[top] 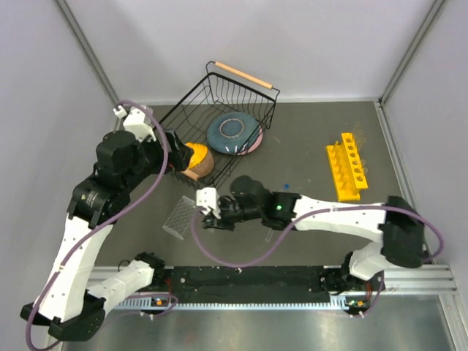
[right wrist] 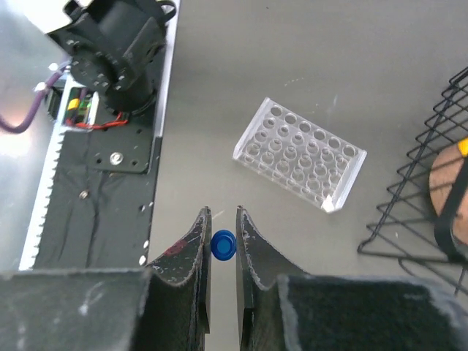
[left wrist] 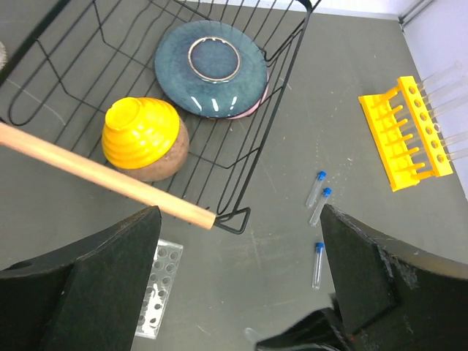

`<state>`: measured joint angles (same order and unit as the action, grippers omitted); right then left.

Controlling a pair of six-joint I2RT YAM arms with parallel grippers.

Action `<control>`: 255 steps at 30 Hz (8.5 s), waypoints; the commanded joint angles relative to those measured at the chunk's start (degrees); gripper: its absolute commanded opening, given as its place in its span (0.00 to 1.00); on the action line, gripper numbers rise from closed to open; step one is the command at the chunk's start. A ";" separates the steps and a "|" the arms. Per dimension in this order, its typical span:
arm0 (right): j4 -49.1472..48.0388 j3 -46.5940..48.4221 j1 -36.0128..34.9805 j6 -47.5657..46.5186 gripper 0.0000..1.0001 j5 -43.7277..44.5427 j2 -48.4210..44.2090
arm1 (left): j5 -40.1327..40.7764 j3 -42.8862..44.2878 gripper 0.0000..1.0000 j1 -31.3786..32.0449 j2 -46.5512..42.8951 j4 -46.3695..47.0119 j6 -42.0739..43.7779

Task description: Organize the chemistry lab equipment

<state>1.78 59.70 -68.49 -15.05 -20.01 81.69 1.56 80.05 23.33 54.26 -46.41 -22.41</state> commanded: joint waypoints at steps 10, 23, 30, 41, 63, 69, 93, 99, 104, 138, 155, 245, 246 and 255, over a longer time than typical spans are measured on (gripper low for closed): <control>-11.80 22.47 -3.40 1.42 0.03 1.11 24.03 | 7.40 0.19 0.96 -0.30 -9.43 -5.18 3.87; -14.52 26.60 -3.85 3.98 0.04 5.15 33.35 | 8.99 -1.65 0.96 -0.30 -12.42 -6.59 4.84; -15.67 26.34 -3.85 3.10 0.04 6.12 35.29 | 8.37 -2.71 0.96 -0.30 -12.51 -6.23 4.84; -16.55 26.08 -3.85 3.45 0.04 7.00 37.58 | 8.37 -2.97 0.96 -0.30 -12.51 -6.15 5.10; -21.03 21.77 -3.85 3.53 0.17 8.76 38.81 | 7.40 -3.67 0.96 -0.31 -12.16 -5.18 4.66; -21.20 21.25 -3.85 3.62 0.23 8.76 38.63 | 7.23 -3.85 0.96 -0.30 -12.25 -5.18 4.40; 3.30 31.62 -3.93 -3.31 0.68 -15.38 25.38 | 5.82 5.20 0.96 -0.30 -10.05 -6.58 5.10; 24.74 22.06 -3.15 -17.71 0.73 -23.57 13.69 | 2.49 5.21 0.99 -0.31 -10.40 -5.97 3.35; 35.12 10.20 7.88 -16.86 0.74 -24.99 -0.80 | -8.47 -1.99 0.99 -0.30 -11.89 -1.68 0.80; 38.47 -4.15 66.20 5.29 0.72 -34.48 -15.33 | -3.59 -8.52 0.53 40.56 48.48 21.19 -10.63; 36.72 -5.38 66.29 6.79 0.72 -34.75 -17.09 | 10.21 2.48 0.34 44.17 59.82 5.37 -12.48; 27.67 15.79 6.81 -12.01 0.04 -4.78 -1.72 | 12.14 1.59 0.95 -0.82 -2.49 -1.13 6.34; 26.70 16.14 5.66 -13.50 0.04 -4.25 -0.14 | 14.41 1.69 0.95 -1.01 -3.36 -1.48 6.16; 13.26 22.90 -2.79 -17.03 0.05 -1.52 13.92 | 18.38 1.07 0.95 -1.27 -8.29 -3.33 6.15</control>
<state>23.33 76.18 -69.17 -29.56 -23.16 90.24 16.64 79.26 22.41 47.72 -48.86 -16.88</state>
